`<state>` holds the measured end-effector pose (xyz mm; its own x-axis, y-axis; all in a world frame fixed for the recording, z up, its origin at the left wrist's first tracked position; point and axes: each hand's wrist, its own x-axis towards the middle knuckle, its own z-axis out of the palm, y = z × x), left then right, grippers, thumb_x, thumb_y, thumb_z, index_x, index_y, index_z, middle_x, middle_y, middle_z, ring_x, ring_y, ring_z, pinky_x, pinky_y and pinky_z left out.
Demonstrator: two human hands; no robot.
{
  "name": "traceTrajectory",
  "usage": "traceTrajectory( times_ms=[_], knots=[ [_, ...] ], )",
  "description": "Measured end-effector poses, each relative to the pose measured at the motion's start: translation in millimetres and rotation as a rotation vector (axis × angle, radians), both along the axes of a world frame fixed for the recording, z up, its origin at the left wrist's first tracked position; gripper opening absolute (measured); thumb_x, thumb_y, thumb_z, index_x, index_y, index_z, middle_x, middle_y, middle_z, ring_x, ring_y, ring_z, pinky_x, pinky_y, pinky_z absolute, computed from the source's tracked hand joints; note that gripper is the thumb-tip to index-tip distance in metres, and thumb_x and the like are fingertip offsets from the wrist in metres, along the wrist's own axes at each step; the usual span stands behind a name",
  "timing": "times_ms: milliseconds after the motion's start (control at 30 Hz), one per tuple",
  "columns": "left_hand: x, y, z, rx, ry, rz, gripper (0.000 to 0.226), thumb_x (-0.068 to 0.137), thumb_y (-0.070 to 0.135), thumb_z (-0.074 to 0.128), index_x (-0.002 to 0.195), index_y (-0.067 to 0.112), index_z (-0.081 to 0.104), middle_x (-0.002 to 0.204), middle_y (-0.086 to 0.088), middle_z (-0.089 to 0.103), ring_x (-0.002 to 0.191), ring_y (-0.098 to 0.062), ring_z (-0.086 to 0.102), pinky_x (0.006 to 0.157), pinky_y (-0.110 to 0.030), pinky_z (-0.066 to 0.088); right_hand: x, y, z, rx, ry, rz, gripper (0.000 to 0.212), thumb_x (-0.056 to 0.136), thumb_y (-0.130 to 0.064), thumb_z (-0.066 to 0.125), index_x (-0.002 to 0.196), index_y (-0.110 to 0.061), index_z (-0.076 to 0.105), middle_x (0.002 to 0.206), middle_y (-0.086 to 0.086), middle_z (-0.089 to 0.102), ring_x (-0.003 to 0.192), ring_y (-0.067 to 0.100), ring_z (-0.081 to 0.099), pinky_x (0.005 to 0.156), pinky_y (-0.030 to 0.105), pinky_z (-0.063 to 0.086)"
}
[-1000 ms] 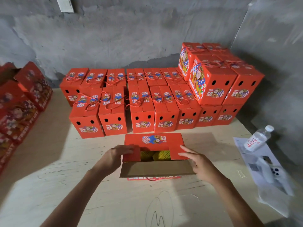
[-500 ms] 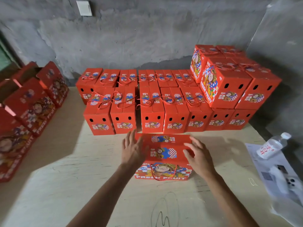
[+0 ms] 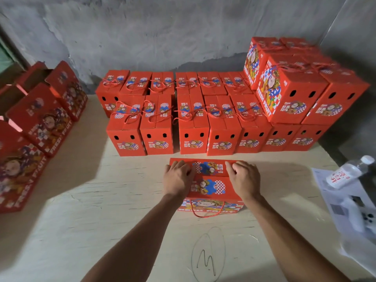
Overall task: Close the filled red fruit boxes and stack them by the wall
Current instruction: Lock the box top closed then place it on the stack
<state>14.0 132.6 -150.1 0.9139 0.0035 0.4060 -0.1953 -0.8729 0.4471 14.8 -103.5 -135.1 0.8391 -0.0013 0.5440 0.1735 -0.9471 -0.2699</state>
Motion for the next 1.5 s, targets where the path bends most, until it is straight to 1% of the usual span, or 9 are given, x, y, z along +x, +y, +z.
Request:
traceTrajectory(
  times_ms=[367, 467, 567, 800, 1133, 1233, 1333, 1400, 1500],
  knots=[
    [25, -25, 1, 0.180, 0.159, -0.113, 0.035, 0.108, 0.041, 0.039, 0.103, 0.018, 0.066, 0.107, 0.001, 0.068, 0.097, -0.020, 0.060, 0.087, -0.038, 0.049, 23, 45, 2, -0.071, 0.147, -0.010, 0.043, 0.099, -0.031, 0.067, 0.060, -0.014, 0.065, 0.056, -0.012, 0.047, 0.045, 0.006, 0.038, 0.049, 0.014, 0.015],
    [32, -23, -4, 0.237, 0.238, -0.069, 0.047, 0.106, 0.054, 0.029, 0.130, 0.019, 0.049, 0.136, -0.007, 0.054, 0.122, -0.024, 0.048, 0.108, -0.041, 0.039, 33, 36, -6, -0.170, 0.183, 0.048, 0.030, 0.102, -0.039, 0.057, 0.084, -0.017, 0.064, 0.083, -0.004, 0.062, 0.075, 0.016, 0.054, 0.069, 0.028, 0.041],
    [41, -13, -3, 0.245, 0.403, -0.019, 0.084, 0.099, 0.071, 0.011, 0.159, 0.013, 0.022, 0.169, -0.011, 0.017, 0.158, -0.027, 0.008, 0.127, -0.049, -0.002, 44, 9, -15, -0.121, 0.265, 0.020, 0.036, 0.106, -0.044, 0.048, 0.119, -0.012, 0.059, 0.120, 0.007, 0.065, 0.111, 0.026, 0.059, 0.104, 0.047, 0.044],
    [65, -6, 5, 0.195, 0.435, -0.007, 0.055, 0.108, 0.053, 0.020, 0.130, 0.015, 0.052, 0.137, -0.006, 0.053, 0.130, -0.024, 0.044, 0.106, -0.047, 0.040, 58, -14, -10, -0.019, 0.305, -0.038, 0.054, 0.107, -0.051, 0.029, 0.081, -0.019, 0.065, 0.079, -0.001, 0.070, 0.066, 0.017, 0.064, 0.061, 0.025, 0.041],
    [89, 16, 3, 0.310, 0.219, -0.012, 0.044, 0.110, 0.043, 0.025, 0.126, 0.014, 0.055, 0.130, -0.005, 0.062, 0.126, -0.026, 0.051, 0.116, -0.047, 0.027, -15, 52, -11, -0.116, 0.895, -0.195, 0.080, 0.101, -0.064, 0.006, 0.127, -0.020, 0.066, 0.114, 0.015, 0.073, 0.106, 0.033, 0.069, 0.090, 0.041, 0.049],
    [62, 36, 4, 0.131, 0.286, 0.197, 0.056, 0.107, 0.052, 0.029, 0.138, 0.008, 0.047, 0.141, -0.011, 0.054, 0.134, -0.031, 0.045, 0.117, -0.050, 0.028, -29, 83, -15, 0.355, 1.200, -0.154, 0.062, 0.105, -0.057, 0.028, 0.145, -0.016, 0.051, 0.126, 0.023, 0.066, 0.112, 0.036, 0.066, 0.092, 0.039, 0.049],
    [14, 57, 2, -0.068, 0.390, 0.330, 0.075, 0.103, 0.060, 0.033, 0.155, 0.007, 0.026, 0.161, -0.014, 0.031, 0.149, -0.033, 0.027, 0.122, -0.054, 0.022, -23, 109, -10, 0.948, 1.099, -0.283, 0.044, 0.096, -0.047, 0.058, 0.088, -0.008, 0.076, 0.088, 0.012, 0.076, 0.073, 0.015, 0.073, 0.064, 0.020, 0.052],
    [-23, 62, -3, -0.356, 0.510, 0.384, 0.091, 0.095, 0.070, 0.045, 0.158, 0.011, 0.016, 0.160, -0.013, 0.030, 0.146, -0.033, 0.035, 0.114, -0.055, 0.038, -13, 119, -4, 1.035, 0.964, -0.290, 0.029, 0.093, -0.028, 0.066, 0.071, -0.010, 0.072, 0.061, 0.001, 0.071, 0.046, 0.004, 0.064, 0.042, 0.014, 0.043],
    [-63, 59, -3, -1.031, 0.647, 0.330, 0.076, 0.082, 0.067, 0.073, 0.133, 0.014, 0.050, 0.124, -0.009, 0.067, 0.106, -0.023, 0.072, 0.082, -0.039, 0.063, -1, 136, 17, 1.060, 0.795, -0.238, 0.029, 0.097, -0.030, 0.061, 0.081, -0.008, 0.071, 0.074, 0.004, 0.072, 0.064, 0.018, 0.067, 0.052, 0.022, 0.046]
  ],
)
